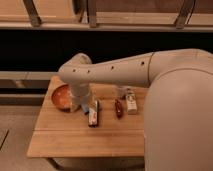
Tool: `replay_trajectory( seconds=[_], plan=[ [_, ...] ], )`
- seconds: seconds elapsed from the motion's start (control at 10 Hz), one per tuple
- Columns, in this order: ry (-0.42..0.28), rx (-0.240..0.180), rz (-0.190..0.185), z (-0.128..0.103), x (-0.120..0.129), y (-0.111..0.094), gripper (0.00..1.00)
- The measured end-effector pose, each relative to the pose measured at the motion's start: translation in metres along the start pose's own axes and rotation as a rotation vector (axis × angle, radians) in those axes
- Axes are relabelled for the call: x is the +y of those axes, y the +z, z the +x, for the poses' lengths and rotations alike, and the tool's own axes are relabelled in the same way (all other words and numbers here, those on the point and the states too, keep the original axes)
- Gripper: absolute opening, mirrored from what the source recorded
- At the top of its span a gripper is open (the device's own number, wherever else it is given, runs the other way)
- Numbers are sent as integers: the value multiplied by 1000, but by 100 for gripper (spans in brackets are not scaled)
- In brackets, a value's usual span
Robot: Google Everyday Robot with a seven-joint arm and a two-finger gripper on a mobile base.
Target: Drag the pepper across the table
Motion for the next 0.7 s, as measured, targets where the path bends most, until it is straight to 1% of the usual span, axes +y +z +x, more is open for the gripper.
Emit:
replay_trajectory(
  seconds=[0.5, 0.6, 0.7],
  plan=[
    [0, 0, 0, 0, 0, 0, 65],
    [-5, -5, 1, -1, 1, -2, 65],
    [-29, -27, 5, -6, 4, -7, 65]
  ],
)
